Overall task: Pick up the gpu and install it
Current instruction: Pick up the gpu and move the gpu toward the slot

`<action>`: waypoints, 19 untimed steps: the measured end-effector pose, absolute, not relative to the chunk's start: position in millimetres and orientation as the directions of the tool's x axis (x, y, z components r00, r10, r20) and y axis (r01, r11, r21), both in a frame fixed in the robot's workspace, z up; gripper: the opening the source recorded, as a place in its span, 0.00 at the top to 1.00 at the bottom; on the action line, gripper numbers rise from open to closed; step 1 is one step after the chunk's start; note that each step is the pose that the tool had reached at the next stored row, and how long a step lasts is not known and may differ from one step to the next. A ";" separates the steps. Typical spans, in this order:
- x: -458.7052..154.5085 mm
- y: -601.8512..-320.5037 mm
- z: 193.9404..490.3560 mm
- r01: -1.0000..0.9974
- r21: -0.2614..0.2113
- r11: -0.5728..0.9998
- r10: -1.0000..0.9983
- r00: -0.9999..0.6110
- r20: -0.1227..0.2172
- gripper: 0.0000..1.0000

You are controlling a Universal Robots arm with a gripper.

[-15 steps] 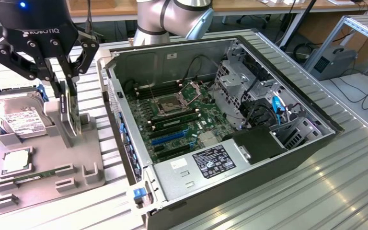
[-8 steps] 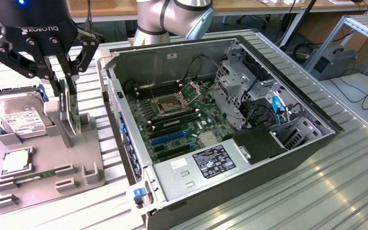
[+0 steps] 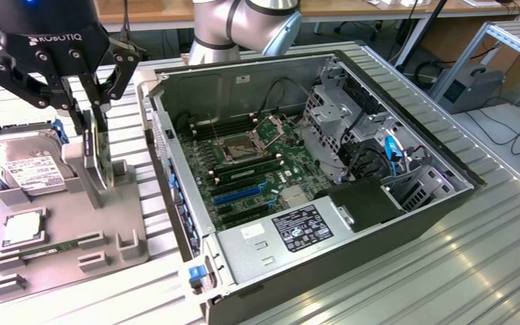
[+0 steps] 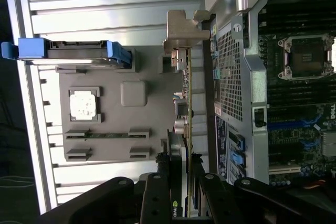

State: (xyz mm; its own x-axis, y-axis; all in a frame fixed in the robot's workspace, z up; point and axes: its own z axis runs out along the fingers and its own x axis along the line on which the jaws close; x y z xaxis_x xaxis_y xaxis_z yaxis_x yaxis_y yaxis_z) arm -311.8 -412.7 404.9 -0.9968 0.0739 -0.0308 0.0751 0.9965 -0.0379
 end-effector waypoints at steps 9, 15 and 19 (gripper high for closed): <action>-311.8 -412.7 408.5 0.075 -0.038 0.996 0.074 -0.997 -0.031 0.73; -311.8 -412.7 410.9 0.075 -0.038 0.996 0.074 -0.997 -0.031 0.73; -311.7 -412.7 412.7 0.075 -0.038 0.996 0.074 -0.997 -0.031 0.73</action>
